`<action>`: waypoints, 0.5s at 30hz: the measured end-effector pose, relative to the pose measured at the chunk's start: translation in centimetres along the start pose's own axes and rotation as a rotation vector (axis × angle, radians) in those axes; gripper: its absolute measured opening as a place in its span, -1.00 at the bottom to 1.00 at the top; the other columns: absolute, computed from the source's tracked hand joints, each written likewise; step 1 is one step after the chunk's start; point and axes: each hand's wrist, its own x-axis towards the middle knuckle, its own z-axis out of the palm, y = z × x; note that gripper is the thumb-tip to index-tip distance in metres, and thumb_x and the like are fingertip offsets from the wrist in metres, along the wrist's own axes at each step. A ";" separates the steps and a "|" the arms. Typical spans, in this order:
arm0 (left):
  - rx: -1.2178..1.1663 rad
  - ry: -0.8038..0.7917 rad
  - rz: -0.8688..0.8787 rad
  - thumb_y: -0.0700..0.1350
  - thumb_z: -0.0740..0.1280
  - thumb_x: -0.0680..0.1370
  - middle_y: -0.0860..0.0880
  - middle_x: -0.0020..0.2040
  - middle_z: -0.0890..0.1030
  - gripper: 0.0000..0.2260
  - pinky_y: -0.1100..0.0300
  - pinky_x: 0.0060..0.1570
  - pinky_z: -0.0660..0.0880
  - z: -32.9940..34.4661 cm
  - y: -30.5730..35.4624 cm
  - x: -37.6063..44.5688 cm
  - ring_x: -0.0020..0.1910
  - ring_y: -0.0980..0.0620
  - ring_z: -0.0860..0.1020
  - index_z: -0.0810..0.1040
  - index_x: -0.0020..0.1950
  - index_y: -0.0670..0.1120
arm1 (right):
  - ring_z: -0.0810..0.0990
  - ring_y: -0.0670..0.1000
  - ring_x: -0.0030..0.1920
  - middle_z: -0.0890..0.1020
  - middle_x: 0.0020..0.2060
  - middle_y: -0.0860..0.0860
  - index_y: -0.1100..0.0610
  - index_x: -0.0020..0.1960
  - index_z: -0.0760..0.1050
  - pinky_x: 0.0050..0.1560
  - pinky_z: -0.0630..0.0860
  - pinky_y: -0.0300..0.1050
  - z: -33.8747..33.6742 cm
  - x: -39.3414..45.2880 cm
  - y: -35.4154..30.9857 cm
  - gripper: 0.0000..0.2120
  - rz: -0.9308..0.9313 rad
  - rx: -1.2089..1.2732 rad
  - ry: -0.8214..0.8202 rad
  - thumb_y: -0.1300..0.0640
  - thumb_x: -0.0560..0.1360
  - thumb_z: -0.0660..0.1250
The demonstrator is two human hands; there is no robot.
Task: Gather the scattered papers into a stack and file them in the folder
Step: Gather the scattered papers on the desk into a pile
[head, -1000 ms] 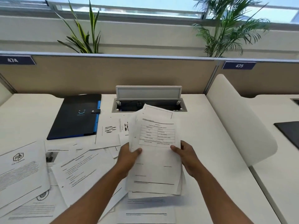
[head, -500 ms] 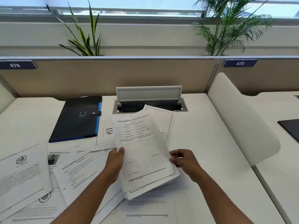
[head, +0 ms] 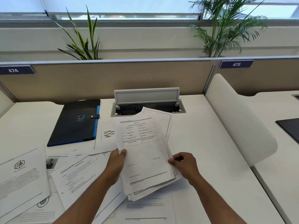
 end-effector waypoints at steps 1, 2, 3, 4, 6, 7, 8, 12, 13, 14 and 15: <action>0.004 0.004 0.004 -0.09 0.16 0.69 -0.03 0.30 0.58 -0.68 -0.16 0.34 0.43 -0.1 0.0 0.0 0.26 -0.11 0.54 0.44 0.44 -0.05 | 0.65 -0.24 -0.30 0.73 -0.32 -0.11 0.03 -0.23 0.70 -0.32 0.46 -0.45 -0.1 0.1 0.0 -0.86 -0.001 0.006 -0.004 0.11 0.36 0.66; 0.008 0.008 0.003 -0.09 0.16 0.69 -0.03 0.30 0.58 -0.68 -0.16 0.34 0.43 -0.2 0.0 -0.1 0.26 -0.11 0.54 0.43 0.44 -0.05 | 0.66 -0.25 -0.30 0.73 -0.32 -0.14 0.02 -0.24 0.71 -0.32 0.47 -0.46 -0.1 0.1 0.0 -0.87 -0.004 0.007 -0.009 0.11 0.37 0.66; 0.010 0.012 -0.001 -0.08 0.15 0.69 -0.03 0.30 0.57 -0.68 -0.15 0.33 0.44 -0.3 -0.1 -0.1 0.26 -0.12 0.53 0.42 0.44 -0.05 | 0.67 -0.25 -0.28 0.74 -0.31 -0.15 0.01 -0.24 0.71 -0.31 0.47 -0.45 -0.2 0.2 0.0 -0.88 -0.007 0.006 -0.011 0.11 0.38 0.65; 0.012 0.018 -0.005 -0.07 0.15 0.69 -0.03 0.30 0.56 -0.67 -0.15 0.33 0.44 -0.3 -0.1 -0.1 0.26 -0.12 0.53 0.41 0.45 -0.05 | 0.68 -0.23 -0.26 0.74 -0.30 -0.14 0.01 -0.22 0.72 -0.28 0.48 -0.44 -0.3 0.3 -0.1 -0.90 -0.005 0.009 -0.007 0.11 0.40 0.63; 0.013 0.046 -0.009 -0.06 0.14 0.69 -0.04 0.31 0.55 -0.66 -0.11 0.32 0.44 -0.6 -0.2 -0.2 0.24 -0.11 0.52 0.39 0.46 -0.07 | 0.70 -0.14 -0.18 0.74 -0.26 -0.08 0.01 -0.17 0.70 -0.21 0.51 -0.32 -0.6 0.6 -0.1 -0.92 0.019 0.028 0.039 0.11 0.46 0.57; 0.013 0.067 -0.008 -0.06 0.14 0.69 -0.05 0.31 0.54 -0.66 -0.08 0.30 0.45 -0.8 -0.2 -0.1 0.22 -0.10 0.51 0.39 0.46 -0.08 | 0.69 -0.08 -0.14 0.73 -0.23 -0.07 0.02 -0.15 0.67 -0.20 0.50 -0.27 -0.9 0.9 0.0 -0.93 0.038 0.044 0.082 0.12 0.50 0.53; 0.016 0.091 -0.010 -0.07 0.14 0.69 -0.05 0.32 0.53 -0.66 -0.07 0.28 0.44 -1.1 -0.2 -0.1 0.21 -0.09 0.51 0.39 0.46 -0.09 | 0.68 -0.04 -0.11 0.72 -0.19 -0.05 0.04 -0.13 0.65 -0.20 0.49 -0.22 -1.3 1.2 0.2 -0.93 0.059 0.067 0.128 0.13 0.54 0.49; 0.068 0.179 -0.038 -0.06 0.15 0.69 -0.08 0.37 0.51 -0.65 -0.19 0.32 0.42 -3.1 -0.2 0.6 0.31 -0.19 0.48 0.36 0.47 -0.08 | 0.60 0.03 -0.15 0.69 -0.13 0.03 0.08 -0.07 0.60 -0.22 0.43 -0.14 -2.9 2.2 1.0 -0.93 0.119 0.173 0.215 0.17 0.59 0.40; 0.082 0.192 -0.040 -0.06 0.16 0.69 -0.09 0.37 0.51 -0.65 -0.21 0.31 0.43 -3.6 -0.2 0.8 0.31 -0.21 0.48 0.36 0.47 -0.08 | 0.58 0.03 -0.18 0.68 -0.14 0.04 0.07 -0.07 0.60 -0.25 0.41 -0.15 -3.2 2.3 1.1 -0.93 0.129 0.197 0.229 0.18 0.59 0.40; 0.094 0.202 -0.034 -0.06 0.16 0.69 -0.10 0.37 0.51 -0.65 -0.22 0.30 0.43 -4.2 -0.3 0.9 0.31 -0.21 0.48 0.36 0.47 -0.08 | 0.56 0.02 -0.19 0.68 -0.14 0.04 0.07 -0.07 0.60 -0.25 0.40 -0.15 -3.5 2.5 1.3 -0.94 0.140 0.222 0.247 0.18 0.59 0.40; 0.102 0.209 -0.026 -0.07 0.16 0.69 -0.10 0.37 0.52 -0.65 -0.20 0.30 0.44 -4.7 -0.3 1.1 0.30 -0.21 0.49 0.36 0.47 -0.09 | 0.56 0.03 -0.19 0.68 -0.13 0.05 0.07 -0.06 0.60 -0.24 0.41 -0.14 -3.7 2.6 1.4 -0.94 0.154 0.253 0.263 0.19 0.59 0.39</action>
